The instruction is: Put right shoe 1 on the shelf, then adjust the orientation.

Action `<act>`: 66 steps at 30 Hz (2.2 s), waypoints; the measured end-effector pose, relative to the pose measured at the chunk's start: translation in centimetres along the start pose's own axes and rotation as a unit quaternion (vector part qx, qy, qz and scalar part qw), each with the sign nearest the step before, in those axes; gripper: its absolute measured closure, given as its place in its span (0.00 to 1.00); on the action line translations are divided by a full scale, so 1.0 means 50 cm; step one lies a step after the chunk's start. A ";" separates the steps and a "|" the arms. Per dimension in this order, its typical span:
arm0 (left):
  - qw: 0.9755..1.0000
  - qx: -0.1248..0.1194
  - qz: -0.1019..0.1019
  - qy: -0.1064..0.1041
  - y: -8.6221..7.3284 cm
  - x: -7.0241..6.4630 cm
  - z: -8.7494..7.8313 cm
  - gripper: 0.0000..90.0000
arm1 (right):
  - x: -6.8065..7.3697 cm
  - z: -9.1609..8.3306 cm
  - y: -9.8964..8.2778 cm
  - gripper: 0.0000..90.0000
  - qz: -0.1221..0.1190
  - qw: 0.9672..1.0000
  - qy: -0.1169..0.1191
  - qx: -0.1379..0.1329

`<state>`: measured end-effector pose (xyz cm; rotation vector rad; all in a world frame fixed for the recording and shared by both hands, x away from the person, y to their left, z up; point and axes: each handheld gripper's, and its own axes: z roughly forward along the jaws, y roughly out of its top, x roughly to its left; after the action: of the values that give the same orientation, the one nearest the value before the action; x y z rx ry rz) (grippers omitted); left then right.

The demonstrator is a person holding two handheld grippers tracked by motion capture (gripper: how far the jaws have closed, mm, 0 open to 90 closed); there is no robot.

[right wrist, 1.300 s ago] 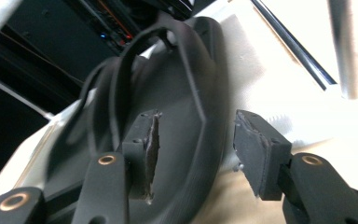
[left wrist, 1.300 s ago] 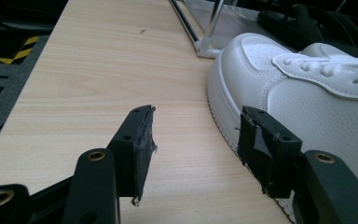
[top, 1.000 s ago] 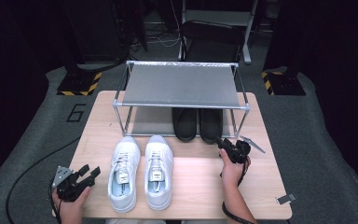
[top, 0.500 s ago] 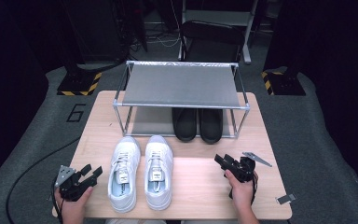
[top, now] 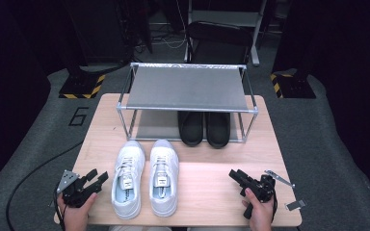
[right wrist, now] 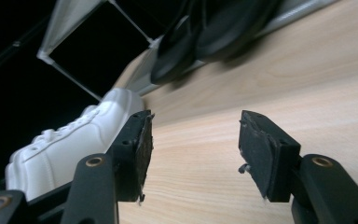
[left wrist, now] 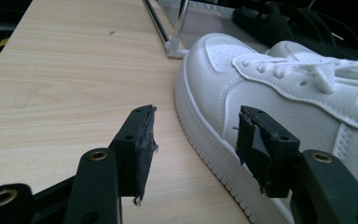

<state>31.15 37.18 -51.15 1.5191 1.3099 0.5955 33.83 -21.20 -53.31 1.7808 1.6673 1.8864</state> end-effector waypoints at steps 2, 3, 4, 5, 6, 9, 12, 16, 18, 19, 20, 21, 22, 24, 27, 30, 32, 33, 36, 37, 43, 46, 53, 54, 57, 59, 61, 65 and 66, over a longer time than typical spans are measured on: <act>1.000 0.001 -0.004 -0.001 0.008 -0.004 -0.004 0.50 | -0.001 -0.001 0.001 0.50 -0.009 1.000 0.001 -0.002; 1.000 0.001 -0.004 -0.001 0.008 -0.004 -0.004 0.49 | -0.001 -0.003 0.001 0.50 -0.005 1.000 -0.004 0.002; 1.000 -0.001 -0.003 -0.001 0.011 -0.006 -0.004 0.48 | -0.001 -0.003 0.001 0.50 -0.005 1.000 -0.004 0.002; 1.000 0.001 -0.004 -0.002 0.016 -0.010 -0.006 0.48 | -0.005 -0.004 0.000 0.51 -0.008 1.000 -0.013 0.001; 1.000 0.004 -0.002 -0.004 0.020 -0.013 -0.007 0.47 | -0.006 -0.004 0.000 0.51 -0.006 1.000 -0.017 0.001; 1.000 0.012 0.006 -0.007 0.028 -0.023 -0.010 0.47 | -0.004 -0.004 0.000 0.50 -0.016 1.000 -0.025 0.009; 1.000 0.016 0.011 -0.012 0.031 -0.030 -0.016 0.47 | -0.001 -0.002 0.000 0.48 -0.021 0.999 -0.030 0.008; 0.999 0.023 0.010 -0.021 0.041 -0.048 -0.032 0.48 | 0.002 -0.001 -0.001 0.47 -0.023 0.999 -0.035 0.012; 0.999 0.025 0.009 -0.024 0.043 -0.053 -0.037 0.48 | 0.003 -0.001 -0.001 0.48 -0.024 0.999 -0.036 0.014; 0.999 0.021 0.010 -0.030 0.044 -0.058 -0.040 0.48 | 0.004 -0.001 -0.001 0.48 -0.029 0.999 -0.039 0.014; 0.999 0.020 0.010 -0.034 0.044 -0.064 -0.041 0.48 | 0.006 -0.002 -0.001 0.48 -0.039 0.998 -0.043 0.014; 0.999 0.020 0.010 -0.034 0.044 -0.064 -0.041 0.47 | 0.006 -0.002 -0.001 0.48 -0.039 0.998 -0.043 0.014; 0.999 0.021 0.012 -0.034 0.044 -0.069 -0.041 0.47 | 0.007 -0.001 -0.001 0.48 -0.037 0.998 -0.044 0.013; 0.999 0.022 0.011 -0.029 0.045 -0.073 -0.042 0.47 | 0.010 -0.001 0.000 0.48 -0.040 0.998 -0.049 0.013; 0.999 0.019 -0.011 -0.033 0.045 -0.075 -0.046 0.44 | 0.013 0.001 -0.002 0.48 -0.043 0.998 -0.053 0.014; 0.999 0.018 -0.011 -0.038 0.048 -0.076 -0.051 0.43 | 0.013 0.003 -0.003 0.48 -0.047 0.998 -0.047 0.016; 0.999 0.022 -0.008 -0.041 0.051 -0.084 -0.056 0.44 | 0.017 0.005 -0.005 0.48 -0.059 0.997 -0.052 0.014; 0.999 0.027 -0.004 -0.045 0.053 -0.088 -0.058 0.45 | 0.019 0.005 -0.005 0.48 -0.059 0.997 -0.056 0.011; 0.998 0.028 0.009 -0.047 0.055 -0.098 -0.057 0.51 | 0.021 0.002 -0.004 0.48 -0.061 0.996 -0.064 0.004; 0.998 0.028 0.009 -0.047 0.055 -0.098 -0.057 0.52 | 0.021 0.002 -0.004 0.48 -0.061 0.996 -0.067 0.002; 0.997 0.050 0.028 -0.046 0.047 -0.119 -0.052 0.53 | 0.016 0.001 -0.005 0.50 -0.051 0.997 -0.054 0.005; 0.997 0.058 0.028 -0.038 0.041 -0.119 -0.045 0.53 | 0.014 0.002 -0.005 0.54 -0.063 0.997 -0.049 0.007; 0.995 0.095 0.030 -0.029 0.023 -0.126 -0.016 0.60 | 0.019 0.007 -0.008 0.59 -0.085 0.995 -0.046 0.020; 0.994 0.103 0.031 -0.022 0.019 -0.130 -0.013 0.60 | 0.021 0.007 -0.010 0.61 -0.088 0.995 -0.049 0.020; 0.994 0.108 0.028 -0.003 0.010 -0.133 -0.004 0.60 | 0.023 0.008 -0.010 0.61 -0.091 0.994 -0.049 0.019; 0.994 0.111 0.013 -0.003 0.009 -0.131 -0.002 0.61 | 0.021 0.012 -0.011 0.60 -0.087 0.995 -0.040 0.025; 0.994 0.106 0.006 0.002 0.009 -0.131 0.000 0.63 | 0.020 0.013 -0.014 0.60 -0.083 0.995 -0.042 0.031; 0.993 0.118 0.001 0.001 0.016 -0.130 0.002 0.67 | 0.016 0.014 -0.015 0.59 -0.071 0.996 -0.044 0.031; 0.994 0.111 0.000 0.002 0.016 -0.129 0.003 0.67 | 0.014 0.015 -0.015 0.59 -0.070 0.996 -0.040 0.030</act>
<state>29.74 31.20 -48.98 1.6982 1.4163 0.4647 33.69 -19.95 -53.54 1.6855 1.7868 1.7037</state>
